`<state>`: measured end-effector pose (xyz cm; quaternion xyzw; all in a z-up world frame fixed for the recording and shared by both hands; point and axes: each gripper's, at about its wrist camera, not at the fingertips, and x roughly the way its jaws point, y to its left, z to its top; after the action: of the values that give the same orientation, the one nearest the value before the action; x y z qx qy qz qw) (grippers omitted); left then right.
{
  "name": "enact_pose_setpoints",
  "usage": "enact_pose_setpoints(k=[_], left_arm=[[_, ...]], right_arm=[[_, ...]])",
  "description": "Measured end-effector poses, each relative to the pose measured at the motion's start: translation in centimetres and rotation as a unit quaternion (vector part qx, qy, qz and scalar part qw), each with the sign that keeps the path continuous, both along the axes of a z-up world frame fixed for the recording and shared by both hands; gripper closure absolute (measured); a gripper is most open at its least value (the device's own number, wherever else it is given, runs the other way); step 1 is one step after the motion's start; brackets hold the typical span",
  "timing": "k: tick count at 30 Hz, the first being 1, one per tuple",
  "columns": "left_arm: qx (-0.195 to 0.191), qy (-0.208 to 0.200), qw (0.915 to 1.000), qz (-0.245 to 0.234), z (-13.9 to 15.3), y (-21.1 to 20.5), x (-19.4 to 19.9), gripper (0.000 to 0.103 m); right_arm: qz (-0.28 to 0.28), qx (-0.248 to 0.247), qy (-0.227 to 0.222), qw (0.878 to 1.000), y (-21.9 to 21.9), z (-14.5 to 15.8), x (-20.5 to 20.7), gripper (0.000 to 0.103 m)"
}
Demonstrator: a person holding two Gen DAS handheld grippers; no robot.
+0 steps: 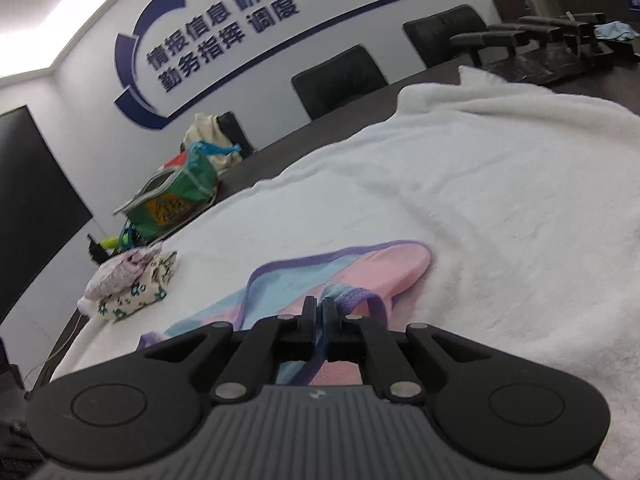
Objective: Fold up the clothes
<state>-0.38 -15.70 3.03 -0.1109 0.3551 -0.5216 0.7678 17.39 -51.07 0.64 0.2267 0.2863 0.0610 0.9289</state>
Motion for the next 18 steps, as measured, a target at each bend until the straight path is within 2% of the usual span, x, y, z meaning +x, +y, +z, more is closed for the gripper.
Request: enact_pose_setpoints(k=[2, 4, 5, 6, 8, 9, 10, 11, 12, 13, 15, 17, 18], left_arm=[[-0.016, 0.025, 0.9995, -0.014, -0.5, 0.4, -0.4, 0.102], [-0.01, 0.04, 0.9991, -0.004, -1.1, 0.8, -0.4, 0.099], [-0.001, 0.046, 0.9989, 0.01, -1.4, 1.1, -0.4, 0.092], [0.009, 0.052, 0.9983, 0.023, -1.7, 1.4, -0.4, 0.087], [0.012, 0.034, 0.9986, 0.039, -1.4, 3.0, -1.1, 0.086], [0.005, 0.022, 0.9989, 0.042, -1.0, 4.2, -1.7, 0.08], [-0.006, 0.008, 0.9989, 0.045, -0.5, 5.5, -2.4, 0.075], [-0.016, -0.012, 0.9983, 0.055, 0.0, 7.0, -3.4, 0.057], [-0.016, -0.032, 0.9965, 0.075, 0.5, 8.6, -4.4, 0.044], [-0.002, -0.048, 0.9933, 0.105, 0.8, 10.1, -5.2, 0.043], [0.037, -0.07, 0.9819, 0.172, 1.2, 12.9, -6.4, 0.043], [0.065, -0.075, 0.9649, 0.243, 1.3, 16.2, -7.4, 0.043], [0.08, -0.075, 0.9537, 0.28, 1.2, 17.9, -8.0, 0.043]], right_arm=[[0.001, -0.034, 0.006, 0.999, 0.4, 0.6, -0.6, 0.101], [-0.015, -0.091, 0.016, 0.996, 1.2, 1.6, -1.5, 0.099], [-0.027, -0.123, 0.015, 0.992, 1.8, 1.8, -1.7, 0.098], [-0.04, -0.154, 0.013, 0.987, 2.4, 1.8, -1.9, 0.093], [-0.066, -0.216, 0.009, 0.974, 3.7, 2.0, -2.3, 0.081], [-0.079, -0.247, 0.007, 0.966, 4.4, 2.1, -2.4, 0.076], [-0.064, -0.243, -0.011, 0.968, 4.9, 2.4, -3.1, 0.075], [-0.033, -0.224, -0.032, 0.974, 5.3, 2.7, -3.8, 0.072], [0.002, -0.208, -0.044, 0.977, 5.8, 2.9, -4.2, 0.063], [0.037, -0.193, -0.055, 0.979, 6.3, 3.1, -4.6, 0.054], [0.08, -0.204, -0.064, 0.974, 8.0, 3.2, -4.5, 0.051], [0.106, -0.215, -0.067, 0.968, 9.6, 3.4, -4.1, 0.051], [0.111, -0.219, -0.066, 0.967, 10.4, 3.5, -3.8, 0.051]])
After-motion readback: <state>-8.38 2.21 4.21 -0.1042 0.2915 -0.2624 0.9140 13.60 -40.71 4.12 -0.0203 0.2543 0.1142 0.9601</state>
